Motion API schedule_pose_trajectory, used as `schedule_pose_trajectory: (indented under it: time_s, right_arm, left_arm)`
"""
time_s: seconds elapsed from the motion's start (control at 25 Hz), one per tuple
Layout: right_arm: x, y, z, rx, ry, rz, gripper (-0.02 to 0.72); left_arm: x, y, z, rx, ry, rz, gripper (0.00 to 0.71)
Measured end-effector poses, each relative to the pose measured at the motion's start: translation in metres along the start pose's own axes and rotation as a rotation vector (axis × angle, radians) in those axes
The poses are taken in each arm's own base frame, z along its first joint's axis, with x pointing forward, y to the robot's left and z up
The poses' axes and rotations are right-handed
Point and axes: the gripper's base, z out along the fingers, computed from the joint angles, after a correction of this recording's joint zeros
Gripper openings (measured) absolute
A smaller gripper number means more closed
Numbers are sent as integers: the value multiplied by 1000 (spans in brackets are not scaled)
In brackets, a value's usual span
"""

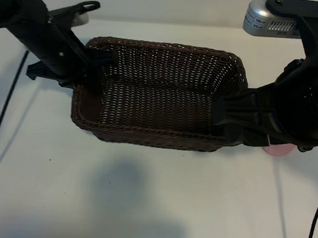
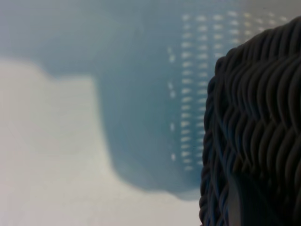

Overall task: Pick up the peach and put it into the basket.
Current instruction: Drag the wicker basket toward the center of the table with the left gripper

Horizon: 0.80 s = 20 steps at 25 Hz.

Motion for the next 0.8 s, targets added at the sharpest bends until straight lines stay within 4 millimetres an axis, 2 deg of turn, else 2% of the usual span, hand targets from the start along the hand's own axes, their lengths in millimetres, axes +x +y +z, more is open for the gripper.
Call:
schedule_pose_trajectory:
  time_s: [0.36, 0.64, 0.72, 0.8]
  right_arm:
    - [0, 0, 0, -1, 0, 0, 545]
    - [0, 0, 0, -1, 0, 0, 545]
    - [0, 0, 0, -1, 0, 0, 545]
    - [0, 0, 0, -2, 1, 1, 545]
  left_arm:
    - [-3, 0, 27, 8, 40, -31, 113]
    - [-4, 0, 27, 15, 37, -2, 116]
    - [-4, 0, 27, 16, 38, 0, 139]
    - [-4, 0, 27, 16, 41, 2, 199]
